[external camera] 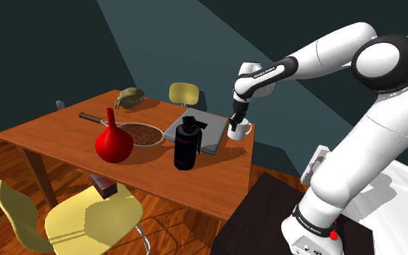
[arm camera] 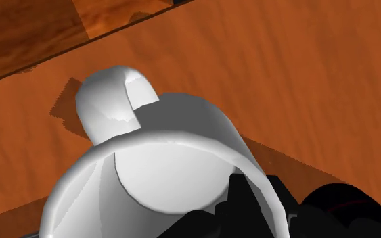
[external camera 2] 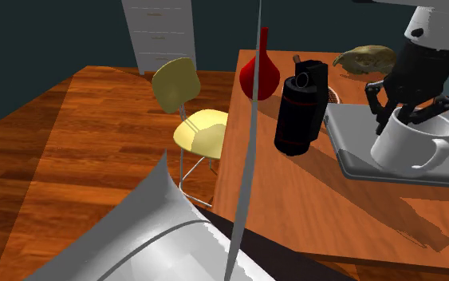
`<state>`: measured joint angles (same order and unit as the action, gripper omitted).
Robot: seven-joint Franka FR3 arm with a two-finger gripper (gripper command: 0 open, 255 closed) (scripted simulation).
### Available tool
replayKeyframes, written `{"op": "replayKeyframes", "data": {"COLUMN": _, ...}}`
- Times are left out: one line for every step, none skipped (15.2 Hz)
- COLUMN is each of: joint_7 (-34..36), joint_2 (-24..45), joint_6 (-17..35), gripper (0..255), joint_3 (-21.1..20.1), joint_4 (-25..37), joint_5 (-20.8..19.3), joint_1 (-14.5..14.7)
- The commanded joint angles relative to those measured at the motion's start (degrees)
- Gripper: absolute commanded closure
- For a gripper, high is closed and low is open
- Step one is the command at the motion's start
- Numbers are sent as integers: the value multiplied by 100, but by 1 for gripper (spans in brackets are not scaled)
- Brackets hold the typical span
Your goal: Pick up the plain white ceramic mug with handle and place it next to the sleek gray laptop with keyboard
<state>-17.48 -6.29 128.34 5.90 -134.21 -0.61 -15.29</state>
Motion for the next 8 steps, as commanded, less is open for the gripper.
{"op": "replayKeyframes", "data": {"joint_7": -282, "joint_2": 294, "joint_6": -50, "gripper": 255, "joint_3": 146, "joint_4": 348, "joint_5": 24, "joint_1": -110}}
{"op": "replayKeyframes", "data": {"joint_7": -411, "joint_2": 433, "joint_6": -77, "gripper": 255, "joint_3": 210, "joint_4": 513, "joint_5": 44, "joint_1": -161}}
{"op": "replayKeyframes", "data": {"joint_7": -539, "joint_2": 574, "joint_6": -108, "gripper": 255, "joint_3": 270, "joint_4": 684, "joint_5": 70, "joint_1": -214}}
{"op": "replayKeyframes", "data": {"joint_7": -666, "joint_2": 719, "joint_6": -143, "gripper": 255, "joint_3": 325, "joint_4": 862, "joint_5": 99, "joint_1": -268}}
{"op": "replayKeyframes", "data": {"joint_7": -792, "joint_2": 867, "joint_6": -181, "gripper": 255, "joint_3": 376, "joint_4": 1045, "joint_5": 131, "joint_1": -324}}
{"op": "replayKeyframes", "data": {"joint_7": -916, "joint_2": 1018, "joint_6": -224, "gripper": 255, "joint_3": 425, "joint_4": 1235, "joint_5": 167, "joint_1": -381}}
{"op": "replayKeyframes", "data": {"joint_7": -1038, "joint_2": 1172, "joint_6": -270, "gripper": 255, "joint_3": 470, "joint_4": 1432, "joint_5": 206, "joint_1": -439}}
{"op": "replayKeyframes", "data": {"joint_7": -1159, "joint_2": 1329, "joint_6": -321, "gripper": 255, "joint_3": 511, "joint_4": 1635, "joint_5": 247, "joint_1": -499}}
